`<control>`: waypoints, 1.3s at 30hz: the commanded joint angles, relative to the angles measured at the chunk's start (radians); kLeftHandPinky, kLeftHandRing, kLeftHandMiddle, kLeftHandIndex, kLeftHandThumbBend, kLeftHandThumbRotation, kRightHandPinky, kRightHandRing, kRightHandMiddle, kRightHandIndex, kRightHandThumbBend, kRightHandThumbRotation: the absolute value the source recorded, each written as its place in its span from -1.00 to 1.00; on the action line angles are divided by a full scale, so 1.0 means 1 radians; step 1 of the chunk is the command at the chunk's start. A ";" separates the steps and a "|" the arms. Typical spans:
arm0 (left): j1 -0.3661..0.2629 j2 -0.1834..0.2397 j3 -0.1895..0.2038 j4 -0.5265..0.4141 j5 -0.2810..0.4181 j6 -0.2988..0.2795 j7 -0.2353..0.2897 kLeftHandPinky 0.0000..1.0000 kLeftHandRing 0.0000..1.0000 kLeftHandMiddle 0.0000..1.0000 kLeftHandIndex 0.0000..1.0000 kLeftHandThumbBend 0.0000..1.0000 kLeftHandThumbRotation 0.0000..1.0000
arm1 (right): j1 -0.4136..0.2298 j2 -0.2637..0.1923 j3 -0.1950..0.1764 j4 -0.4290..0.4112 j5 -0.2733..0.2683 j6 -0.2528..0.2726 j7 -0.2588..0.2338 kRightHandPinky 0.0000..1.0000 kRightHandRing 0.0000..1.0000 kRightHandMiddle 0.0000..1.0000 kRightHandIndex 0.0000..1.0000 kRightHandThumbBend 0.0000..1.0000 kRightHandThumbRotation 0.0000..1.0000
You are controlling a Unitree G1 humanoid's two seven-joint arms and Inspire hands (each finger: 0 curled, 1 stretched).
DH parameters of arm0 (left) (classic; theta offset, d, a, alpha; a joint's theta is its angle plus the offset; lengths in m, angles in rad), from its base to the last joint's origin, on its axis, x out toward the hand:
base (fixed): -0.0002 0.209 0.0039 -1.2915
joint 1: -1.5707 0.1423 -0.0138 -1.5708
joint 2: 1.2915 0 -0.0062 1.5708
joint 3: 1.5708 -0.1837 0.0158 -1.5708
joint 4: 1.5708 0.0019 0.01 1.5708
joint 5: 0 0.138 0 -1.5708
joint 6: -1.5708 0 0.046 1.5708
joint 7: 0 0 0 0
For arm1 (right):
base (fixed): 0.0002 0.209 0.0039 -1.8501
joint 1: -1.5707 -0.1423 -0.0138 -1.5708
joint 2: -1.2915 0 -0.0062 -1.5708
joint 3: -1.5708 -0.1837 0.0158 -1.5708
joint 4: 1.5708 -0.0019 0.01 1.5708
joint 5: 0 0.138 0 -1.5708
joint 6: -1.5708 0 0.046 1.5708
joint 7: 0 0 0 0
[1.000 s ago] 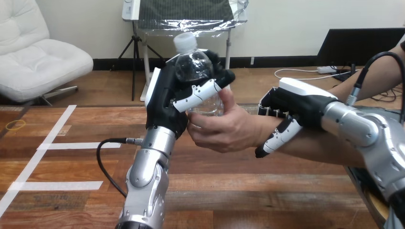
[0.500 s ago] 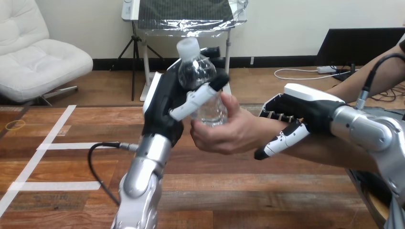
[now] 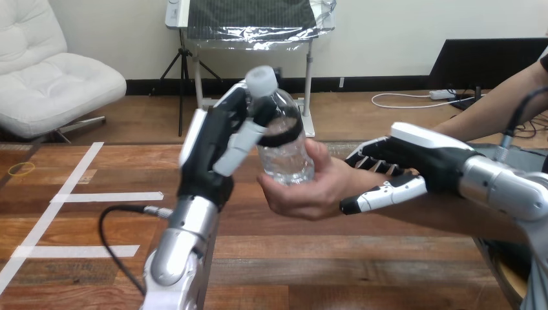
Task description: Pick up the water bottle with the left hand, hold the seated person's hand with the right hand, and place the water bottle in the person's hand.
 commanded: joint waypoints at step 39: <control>0.221 0.016 -0.004 -0.431 -0.096 0.122 0.001 0.93 0.77 0.73 0.65 0.86 1.00 | 0.200 0.044 -0.221 -0.140 0.162 -0.042 -0.184 0.36 0.64 0.71 0.79 1.00 0.84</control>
